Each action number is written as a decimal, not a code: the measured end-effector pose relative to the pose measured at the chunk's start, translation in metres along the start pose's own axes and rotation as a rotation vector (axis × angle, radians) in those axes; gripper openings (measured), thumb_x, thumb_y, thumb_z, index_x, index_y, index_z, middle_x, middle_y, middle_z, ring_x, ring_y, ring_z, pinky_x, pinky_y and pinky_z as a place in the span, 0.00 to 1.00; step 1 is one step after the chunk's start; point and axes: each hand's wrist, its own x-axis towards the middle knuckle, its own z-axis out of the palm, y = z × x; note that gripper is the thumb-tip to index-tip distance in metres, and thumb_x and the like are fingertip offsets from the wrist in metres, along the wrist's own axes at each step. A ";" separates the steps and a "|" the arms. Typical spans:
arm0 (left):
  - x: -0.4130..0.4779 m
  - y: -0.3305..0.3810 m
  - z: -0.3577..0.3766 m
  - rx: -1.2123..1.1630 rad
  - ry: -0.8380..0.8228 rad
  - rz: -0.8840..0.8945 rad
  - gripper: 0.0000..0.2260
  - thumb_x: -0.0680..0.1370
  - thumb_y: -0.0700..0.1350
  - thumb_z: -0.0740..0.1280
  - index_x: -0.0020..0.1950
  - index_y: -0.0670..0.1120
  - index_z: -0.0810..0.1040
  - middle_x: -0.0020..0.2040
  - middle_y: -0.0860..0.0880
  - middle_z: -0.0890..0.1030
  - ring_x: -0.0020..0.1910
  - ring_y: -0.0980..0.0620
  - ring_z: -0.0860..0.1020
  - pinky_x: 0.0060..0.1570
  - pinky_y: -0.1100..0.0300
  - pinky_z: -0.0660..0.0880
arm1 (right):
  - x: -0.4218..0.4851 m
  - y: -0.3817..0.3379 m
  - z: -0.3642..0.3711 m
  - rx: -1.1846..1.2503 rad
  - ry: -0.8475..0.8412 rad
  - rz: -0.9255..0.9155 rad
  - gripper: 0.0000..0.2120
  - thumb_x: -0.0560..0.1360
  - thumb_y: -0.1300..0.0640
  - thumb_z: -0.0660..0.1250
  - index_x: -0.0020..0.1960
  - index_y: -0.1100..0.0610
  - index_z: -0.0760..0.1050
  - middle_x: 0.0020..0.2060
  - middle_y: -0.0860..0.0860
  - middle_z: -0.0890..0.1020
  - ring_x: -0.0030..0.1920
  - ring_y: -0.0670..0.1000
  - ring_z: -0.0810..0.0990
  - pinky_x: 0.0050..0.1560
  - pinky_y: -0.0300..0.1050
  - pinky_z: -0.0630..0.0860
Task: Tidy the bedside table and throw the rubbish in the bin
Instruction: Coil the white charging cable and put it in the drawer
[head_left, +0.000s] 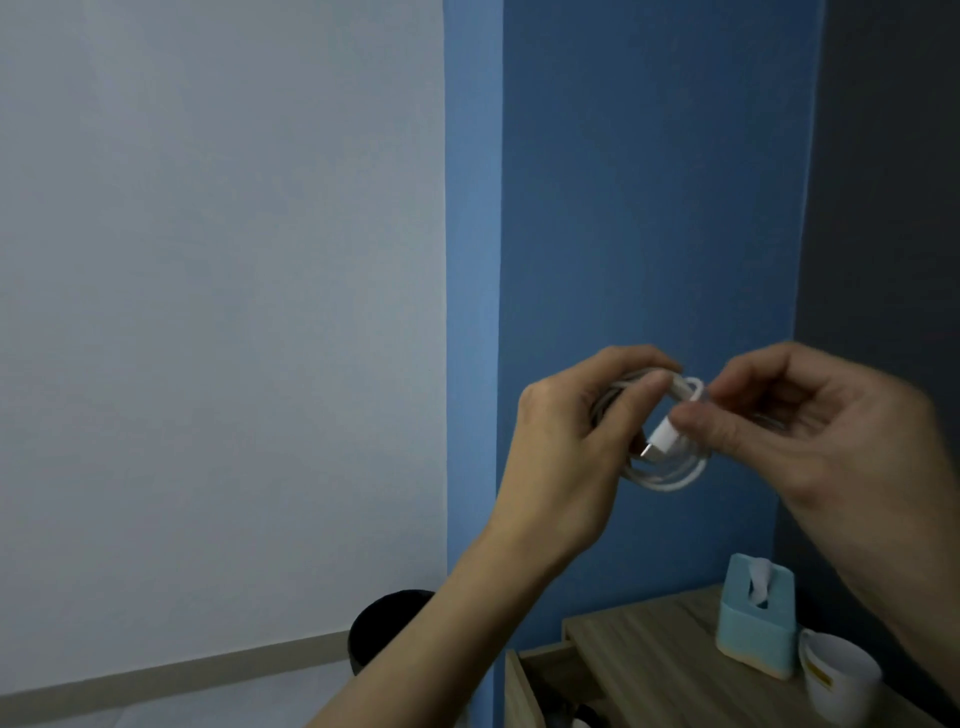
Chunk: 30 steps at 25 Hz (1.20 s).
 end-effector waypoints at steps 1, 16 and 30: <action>0.000 -0.001 0.000 -0.018 -0.002 -0.010 0.06 0.79 0.40 0.63 0.49 0.44 0.80 0.26 0.58 0.74 0.25 0.61 0.70 0.28 0.70 0.66 | -0.001 0.003 0.000 -0.025 0.000 -0.001 0.16 0.54 0.48 0.73 0.37 0.55 0.77 0.36 0.52 0.82 0.34 0.43 0.81 0.35 0.27 0.75; -0.004 0.005 0.000 0.251 -0.122 0.036 0.04 0.80 0.44 0.62 0.50 0.44 0.75 0.36 0.53 0.78 0.31 0.61 0.76 0.31 0.73 0.70 | -0.005 0.024 0.003 -0.053 -0.148 0.011 0.17 0.69 0.44 0.65 0.43 0.58 0.79 0.38 0.52 0.84 0.37 0.43 0.83 0.39 0.32 0.76; -0.006 0.010 -0.006 -0.027 -0.137 -0.089 0.08 0.81 0.41 0.60 0.54 0.48 0.78 0.33 0.46 0.77 0.27 0.55 0.72 0.25 0.63 0.69 | 0.004 0.018 -0.010 0.304 -0.277 0.225 0.29 0.52 0.34 0.75 0.41 0.55 0.80 0.31 0.48 0.79 0.34 0.44 0.79 0.39 0.35 0.79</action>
